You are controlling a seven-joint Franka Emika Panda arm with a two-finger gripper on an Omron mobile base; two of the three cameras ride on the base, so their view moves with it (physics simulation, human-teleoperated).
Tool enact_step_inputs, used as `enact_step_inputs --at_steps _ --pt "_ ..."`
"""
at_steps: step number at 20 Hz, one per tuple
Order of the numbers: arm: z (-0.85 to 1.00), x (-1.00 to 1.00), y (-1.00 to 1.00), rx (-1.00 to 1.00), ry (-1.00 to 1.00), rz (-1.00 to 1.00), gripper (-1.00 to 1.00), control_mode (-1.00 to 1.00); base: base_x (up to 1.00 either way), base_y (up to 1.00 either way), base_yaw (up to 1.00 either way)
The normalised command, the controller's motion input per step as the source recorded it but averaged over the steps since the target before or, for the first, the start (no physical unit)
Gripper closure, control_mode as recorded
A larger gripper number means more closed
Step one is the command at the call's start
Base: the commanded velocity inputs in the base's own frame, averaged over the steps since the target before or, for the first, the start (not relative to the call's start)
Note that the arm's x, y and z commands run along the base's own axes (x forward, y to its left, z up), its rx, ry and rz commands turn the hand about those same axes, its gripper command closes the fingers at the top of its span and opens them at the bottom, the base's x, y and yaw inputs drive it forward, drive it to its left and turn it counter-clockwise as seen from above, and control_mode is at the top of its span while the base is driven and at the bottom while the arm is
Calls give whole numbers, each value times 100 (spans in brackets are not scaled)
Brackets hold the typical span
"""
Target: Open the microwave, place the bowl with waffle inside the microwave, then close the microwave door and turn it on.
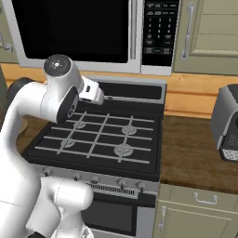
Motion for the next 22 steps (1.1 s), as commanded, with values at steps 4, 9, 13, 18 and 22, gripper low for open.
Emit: enact_step_inputs --at_steps 4,9,13,18,22 --pt "86 0 -35 -6 -25 -12 -100 -100 0 0 0" --pt "65 5 -55 -11 -3 -17 -100 -100 0 0 0" --pt "43 8 -97 0 -4 -16 -100 -100 0 0 0" --pt "42 29 -50 3 -6 -5 -100 -100 0 0 0" --pt "39 40 -27 4 -3 0 -100 -100 0 0 0"
